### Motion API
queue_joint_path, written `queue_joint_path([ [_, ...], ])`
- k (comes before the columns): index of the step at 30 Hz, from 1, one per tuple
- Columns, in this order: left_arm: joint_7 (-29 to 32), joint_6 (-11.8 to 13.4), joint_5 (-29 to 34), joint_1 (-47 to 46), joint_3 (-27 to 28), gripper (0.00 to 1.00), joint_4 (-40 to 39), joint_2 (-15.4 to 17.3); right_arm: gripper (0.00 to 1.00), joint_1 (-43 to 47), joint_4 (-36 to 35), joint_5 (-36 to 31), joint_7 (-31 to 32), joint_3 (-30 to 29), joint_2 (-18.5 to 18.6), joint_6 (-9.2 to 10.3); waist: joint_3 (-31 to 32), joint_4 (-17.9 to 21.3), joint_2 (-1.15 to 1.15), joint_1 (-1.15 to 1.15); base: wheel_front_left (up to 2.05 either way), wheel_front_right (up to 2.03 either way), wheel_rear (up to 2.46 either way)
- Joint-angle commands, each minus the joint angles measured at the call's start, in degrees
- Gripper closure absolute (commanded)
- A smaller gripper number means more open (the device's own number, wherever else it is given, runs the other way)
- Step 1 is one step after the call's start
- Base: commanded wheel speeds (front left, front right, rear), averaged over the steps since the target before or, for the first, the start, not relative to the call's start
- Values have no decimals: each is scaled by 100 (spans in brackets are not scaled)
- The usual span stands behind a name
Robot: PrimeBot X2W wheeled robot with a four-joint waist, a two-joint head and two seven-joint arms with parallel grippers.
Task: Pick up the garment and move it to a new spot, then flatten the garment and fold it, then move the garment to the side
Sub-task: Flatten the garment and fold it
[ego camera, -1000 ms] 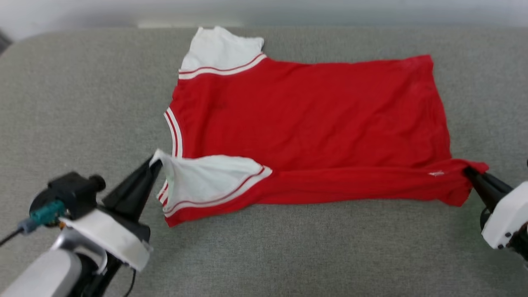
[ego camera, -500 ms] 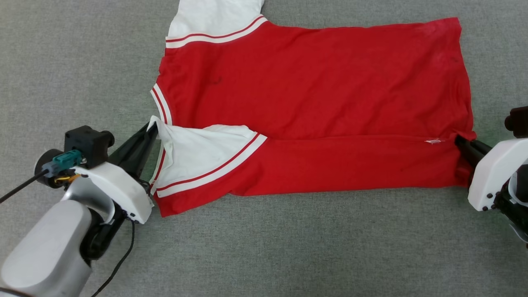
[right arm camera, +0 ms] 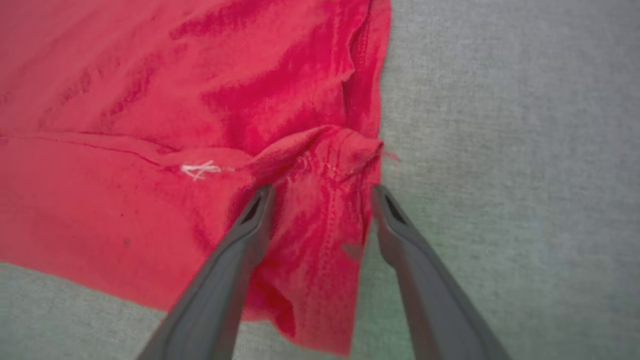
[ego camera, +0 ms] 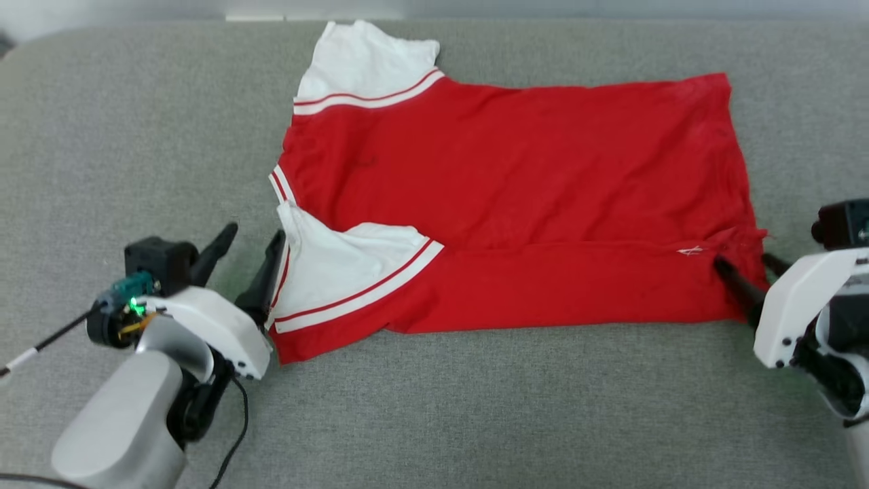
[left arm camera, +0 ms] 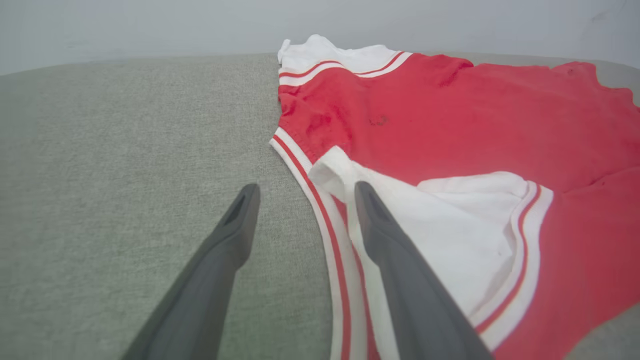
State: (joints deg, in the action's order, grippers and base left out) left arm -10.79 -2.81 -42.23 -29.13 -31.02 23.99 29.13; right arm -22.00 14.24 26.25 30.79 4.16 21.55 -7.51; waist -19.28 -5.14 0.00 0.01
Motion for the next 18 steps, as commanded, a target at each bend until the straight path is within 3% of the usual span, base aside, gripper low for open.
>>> queue_joint_path([
  [1,-36,68,-41,153,22,0,-20,-22,0,144,-18,51,51,-37,-93,3,206,31,0,-1,0,0,0],
  [7,204,455,-290,781,104,0,-362,40,0,587,-241,-272,154,-348,-227,3,539,64,0,-1,0,0,0],
  [18,1106,1148,-830,1837,110,0,-1580,246,0,1317,-1172,-860,733,-1050,-1076,3,565,198,0,-1,0,0,0],
])
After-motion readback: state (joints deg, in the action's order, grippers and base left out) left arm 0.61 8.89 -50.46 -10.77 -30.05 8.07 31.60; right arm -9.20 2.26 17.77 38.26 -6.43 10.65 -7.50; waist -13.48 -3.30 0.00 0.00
